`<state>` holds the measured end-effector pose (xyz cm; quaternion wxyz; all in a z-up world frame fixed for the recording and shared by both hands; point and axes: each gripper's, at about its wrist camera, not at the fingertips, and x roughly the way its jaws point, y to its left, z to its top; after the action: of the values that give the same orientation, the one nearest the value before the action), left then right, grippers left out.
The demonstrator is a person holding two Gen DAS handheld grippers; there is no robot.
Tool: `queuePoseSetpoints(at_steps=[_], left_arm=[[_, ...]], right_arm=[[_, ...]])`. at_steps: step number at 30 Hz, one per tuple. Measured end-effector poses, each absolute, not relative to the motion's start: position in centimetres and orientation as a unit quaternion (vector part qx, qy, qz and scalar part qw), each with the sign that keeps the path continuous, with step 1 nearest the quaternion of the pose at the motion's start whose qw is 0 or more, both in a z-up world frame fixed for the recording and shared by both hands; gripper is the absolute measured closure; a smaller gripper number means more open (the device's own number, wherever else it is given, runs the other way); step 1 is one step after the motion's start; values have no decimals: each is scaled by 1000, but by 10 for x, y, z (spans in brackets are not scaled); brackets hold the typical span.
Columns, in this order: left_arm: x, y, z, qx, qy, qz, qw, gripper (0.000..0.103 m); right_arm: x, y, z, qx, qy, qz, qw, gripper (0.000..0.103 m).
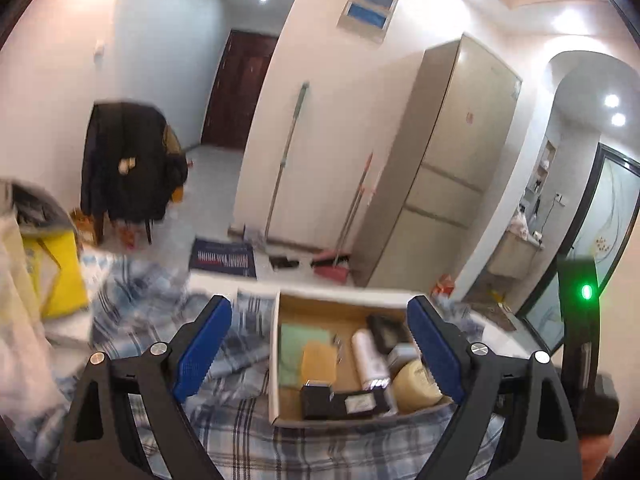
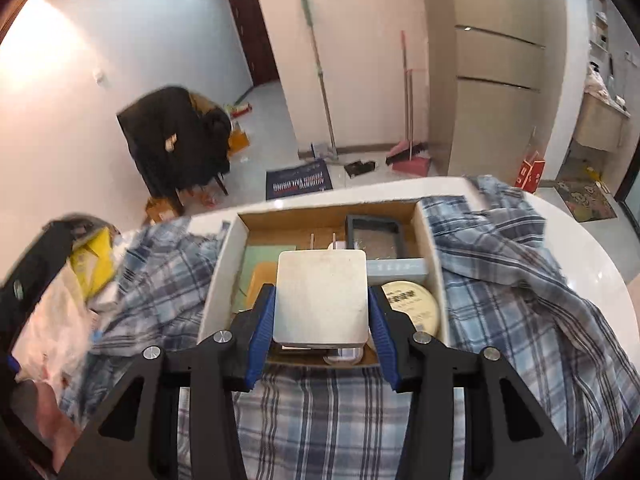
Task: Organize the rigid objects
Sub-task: 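Carry the white plug over the cardboard box and lower it inside, then open the right tool to release the plug and raise it away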
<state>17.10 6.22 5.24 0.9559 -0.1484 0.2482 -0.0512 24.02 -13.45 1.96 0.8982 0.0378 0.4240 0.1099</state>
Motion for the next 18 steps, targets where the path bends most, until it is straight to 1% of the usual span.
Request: queuePoseSetpoints(at_steps=[3, 5, 10, 18], left_arm=[[185, 68, 24, -146, 279, -33, 948, 12], [193, 77, 8, -162, 301, -20, 939, 12], [197, 97, -6, -206, 317, -9, 926, 12], [194, 97, -3, -196, 307, -3, 931, 12]], right_arm=[[267, -119, -13, 28, 480, 106, 870, 59], [277, -116, -28, 41, 501, 108, 858, 59], [292, -106, -44, 40, 505, 115, 854, 59], [305, -92, -56, 25, 514, 114, 850, 59]])
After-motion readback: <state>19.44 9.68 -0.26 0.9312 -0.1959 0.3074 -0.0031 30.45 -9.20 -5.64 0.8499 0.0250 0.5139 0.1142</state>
